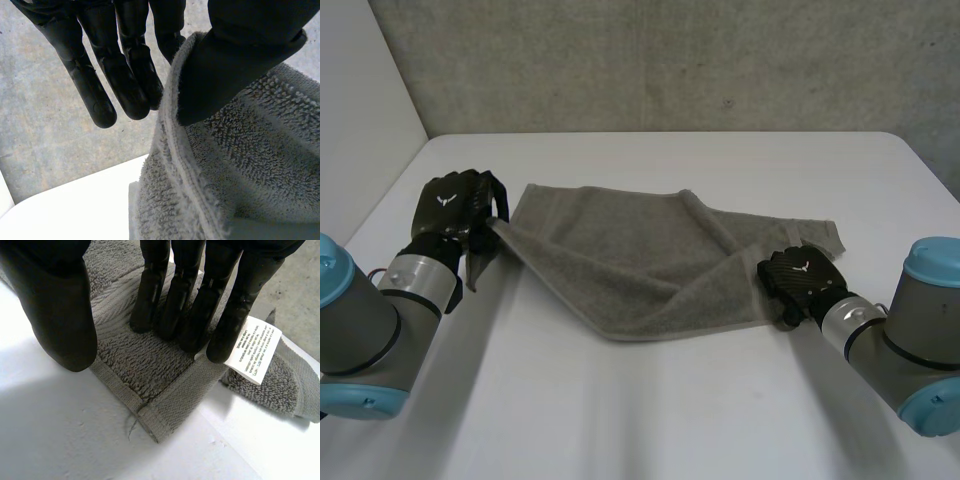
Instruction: Fold the towel.
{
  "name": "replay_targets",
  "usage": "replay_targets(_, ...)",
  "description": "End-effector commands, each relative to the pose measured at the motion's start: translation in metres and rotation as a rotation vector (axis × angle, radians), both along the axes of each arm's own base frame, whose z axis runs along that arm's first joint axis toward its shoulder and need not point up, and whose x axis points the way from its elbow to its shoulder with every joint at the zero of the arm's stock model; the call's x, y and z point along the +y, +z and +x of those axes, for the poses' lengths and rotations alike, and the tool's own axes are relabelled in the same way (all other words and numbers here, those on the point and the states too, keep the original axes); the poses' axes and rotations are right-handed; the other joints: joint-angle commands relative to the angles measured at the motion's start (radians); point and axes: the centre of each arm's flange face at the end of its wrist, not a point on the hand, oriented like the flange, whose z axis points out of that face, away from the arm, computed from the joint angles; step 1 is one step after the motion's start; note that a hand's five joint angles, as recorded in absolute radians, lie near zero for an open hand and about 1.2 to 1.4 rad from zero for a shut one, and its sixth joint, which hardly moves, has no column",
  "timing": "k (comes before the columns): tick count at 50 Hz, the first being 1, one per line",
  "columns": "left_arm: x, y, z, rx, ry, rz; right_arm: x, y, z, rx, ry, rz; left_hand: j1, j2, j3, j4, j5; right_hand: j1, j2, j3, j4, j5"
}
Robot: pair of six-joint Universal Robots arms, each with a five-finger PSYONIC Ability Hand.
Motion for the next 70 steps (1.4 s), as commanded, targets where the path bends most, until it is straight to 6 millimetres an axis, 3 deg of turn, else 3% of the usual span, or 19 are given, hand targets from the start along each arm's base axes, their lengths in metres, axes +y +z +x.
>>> replay_targets(1, 0.001, 0.000, 0.000, 0.000, -0.001, 0.001, -0.003, -0.005, 0.002, 0.004, 0.005, 0.003, 0.208, 0.179, 0.180, 0.178, 0.196, 0.019, 0.021, 0.023, 0.028, 0.086)
replay_targets(12, 0.000, 0.000, 0.000, 0.000, 0.000, 0.001, -0.006, -0.006, 0.001, 0.005, 0.003, -0.007, 0.208, 0.179, 0.180, 0.178, 0.196, 0.136, 0.138, 0.141, 0.145, 0.203)
replay_targets(56, 0.001, 0.000, 0.000, 0.000, -0.002, 0.001, -0.014, 0.003, 0.006, 0.000, -0.005, -0.050, 0.208, 0.179, 0.180, 0.178, 0.196, 0.131, 0.132, 0.135, 0.139, 0.197)
replay_targets(58, 0.001, 0.000, 0.000, 0.000, -0.002, 0.001, -0.015, 0.003, 0.005, 0.000, -0.006, -0.051, 0.208, 0.179, 0.180, 0.178, 0.196, 0.334, 0.336, 0.339, 0.343, 0.401)
replay_targets(62, 0.001, 0.000, -0.001, 0.000, -0.003, 0.001, -0.017, 0.004, 0.002, -0.001, -0.017, -0.052, 0.208, 0.179, 0.180, 0.178, 0.196, 0.400, 0.401, 0.404, 0.408, 0.466)
replay_targets(65, 0.001, 0.000, -0.001, 0.000, -0.005, 0.001, -0.018, 0.017, 0.000, -0.028, -0.029, -0.070, 0.208, 0.179, 0.180, 0.178, 0.196, 0.400, 0.401, 0.404, 0.408, 0.466)
replay_targets(66, 0.001, 0.001, -0.001, 0.000, -0.005, -0.002, -0.017, 0.039, -0.002, -0.049, -0.033, -0.120, 0.208, 0.179, 0.180, 0.178, 0.196, 0.400, 0.401, 0.404, 0.408, 0.466)
replay_targets(67, 0.001, 0.001, -0.001, 0.000, -0.005, -0.002, -0.017, 0.040, -0.002, -0.049, -0.033, -0.121, 0.208, 0.179, 0.180, 0.178, 0.196, 0.400, 0.401, 0.404, 0.408, 0.466)
replay_targets(69, 0.004, 0.005, -0.002, 0.000, -0.009, -0.007, -0.017, 0.095, -0.013, -0.123, -0.069, -0.234, 0.208, 0.179, 0.180, 0.178, 0.196, 0.400, 0.401, 0.404, 0.408, 0.466)
replay_targets(70, 0.004, 0.005, -0.002, 0.000, -0.009, -0.007, -0.017, 0.095, -0.013, -0.123, -0.069, -0.235, 0.208, 0.179, 0.180, 0.178, 0.196, 0.400, 0.401, 0.404, 0.408, 0.466)
